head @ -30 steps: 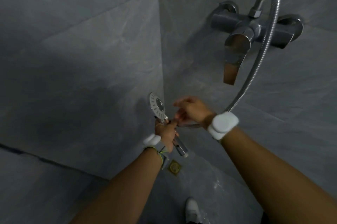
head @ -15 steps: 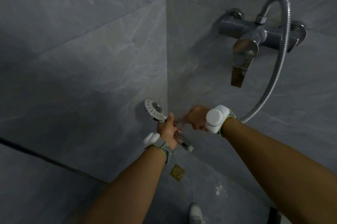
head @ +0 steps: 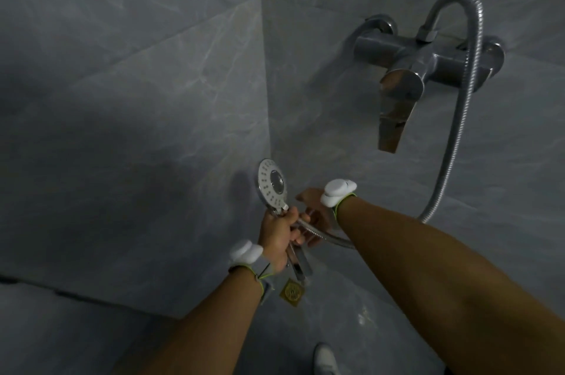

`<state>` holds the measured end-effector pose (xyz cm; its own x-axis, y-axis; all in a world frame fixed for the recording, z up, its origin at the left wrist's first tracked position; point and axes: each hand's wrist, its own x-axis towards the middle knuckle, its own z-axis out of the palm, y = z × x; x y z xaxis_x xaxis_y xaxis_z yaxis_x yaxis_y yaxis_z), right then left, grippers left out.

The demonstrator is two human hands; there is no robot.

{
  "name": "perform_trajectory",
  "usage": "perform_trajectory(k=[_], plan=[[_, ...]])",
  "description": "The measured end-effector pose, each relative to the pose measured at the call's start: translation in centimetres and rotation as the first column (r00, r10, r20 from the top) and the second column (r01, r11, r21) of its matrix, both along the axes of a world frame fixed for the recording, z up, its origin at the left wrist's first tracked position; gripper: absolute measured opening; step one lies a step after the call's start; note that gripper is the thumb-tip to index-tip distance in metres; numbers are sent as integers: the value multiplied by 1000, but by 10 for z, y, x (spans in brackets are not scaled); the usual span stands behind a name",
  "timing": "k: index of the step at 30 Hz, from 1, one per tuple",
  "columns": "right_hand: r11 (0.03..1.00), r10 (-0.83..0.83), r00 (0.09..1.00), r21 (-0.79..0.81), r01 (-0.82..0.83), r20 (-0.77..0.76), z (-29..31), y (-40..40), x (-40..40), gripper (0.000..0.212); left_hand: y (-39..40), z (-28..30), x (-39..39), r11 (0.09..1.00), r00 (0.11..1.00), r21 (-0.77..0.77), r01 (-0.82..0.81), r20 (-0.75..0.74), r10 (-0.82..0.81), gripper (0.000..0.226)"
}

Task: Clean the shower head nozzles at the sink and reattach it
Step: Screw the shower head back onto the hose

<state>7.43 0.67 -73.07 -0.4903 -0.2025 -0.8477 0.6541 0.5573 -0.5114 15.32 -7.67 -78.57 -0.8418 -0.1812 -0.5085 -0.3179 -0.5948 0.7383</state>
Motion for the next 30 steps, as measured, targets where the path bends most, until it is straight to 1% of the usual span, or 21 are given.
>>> perform_trajectory(k=[1, 3, 4, 5, 7, 9, 10, 11, 12, 13, 14, 15, 16, 17, 19, 20, 22, 25, 27, 29, 30], plan=[[999, -38, 998, 3, 38, 43, -3, -2, -1, 43, 0, 3, 5, 1000, 1000, -8, 25, -16, -25, 13], [999, -44, 993, -13, 46, 109, -21, -12, -11, 37, -9, 3, 14, 999, 999, -19, 46, -25, -47, 12], [1000, -4, 992, -25, 7, 128, -23, -21, -13, 31, -17, 1, 19, 998, 998, -22, 52, -31, -52, 11], [998, 3, 991, -57, 5, 136, -26, -19, -17, 28, -16, 4, 22, 996, 996, -21, 83, -39, -84, 11], [997, -51, 982, -51, 61, 180, -35, -28, -18, 35, -22, 3, 30, 993, 992, -18, 115, -44, -115, 8], [994, -59, 983, -77, 74, 173, -40, -34, -18, 37, -24, 2, 33, 989, 988, -4, 145, -42, -145, 6], [994, -45, 987, -95, 60, 152, -40, -38, -16, 36, -25, 1, 35, 986, 985, 7, 164, -48, -163, 5], [990, -68, 991, -116, 81, 112, -41, -36, -16, 33, -24, 1, 35, 983, 981, 14, 185, -59, -183, 5], [986, -96, 990, -126, 108, 99, -41, -39, -19, 26, -24, -1, 36, 980, 978, 16, 200, -70, -199, 6], [978, -145, 981, -133, 162, 129, -40, -38, -22, 18, -24, -3, 35, 978, 975, 8, 209, -76, -208, 7], [972, -179, 976, -130, 195, 125, -38, -39, -23, 12, -23, -5, 34, 979, 977, -13, 201, -72, -201, 9], [970, -170, 980, -159, 184, 101, -37, -39, -22, 13, -22, -7, 32, 984, 983, -39, 175, -55, -177, 14], [967, -160, 985, -187, 171, 70, -36, -38, -22, 21, -20, -9, 30, 988, 990, -74, 138, -30, -140, 20], [965, -169, 986, -202, 166, 6, -36, -36, -21, 28, -21, -13, 26, 989, 996, -116, 91, -2, -92, 28], [971, -174, 985, -167, 174, 16, -30, -33, -20, 32, -23, -19, 17, 973, 998, -229, 32, 53, -21, 36], [977, -146, 989, -152, 149, 30, -26, -32, -19, 31, -24, -22, 12, 961, 997, -277, 18, 77, 4, 37], [988, -82, 997, -130, 82, 0, -17, -26, -14, 28, -25, -28, -2, 952, 991, -306, -4, 123, 43, 40], [984, -51, 997, -176, 42, -52, -9, -13, -3, 31, -21, -27, -26, 966, 977, -245, -78, 173, 123, 45], [975, -48, 997, -218, 33, -68, -4, 0, 7, 31, -20, -26, -41, 977, 974, -194, -87, 189, 124, 48], [958, -54, 999, -282, 53, 6, 1, 19, 14, 34, -15, -25, -52, 993, 977, -87, -74, 193, 90, 50], [952, -25, 998, -302, 40, 52, 2, 24, 18, 34, -17, -26, -55, 995, 977, -59, -77, 197, 87, 54]])
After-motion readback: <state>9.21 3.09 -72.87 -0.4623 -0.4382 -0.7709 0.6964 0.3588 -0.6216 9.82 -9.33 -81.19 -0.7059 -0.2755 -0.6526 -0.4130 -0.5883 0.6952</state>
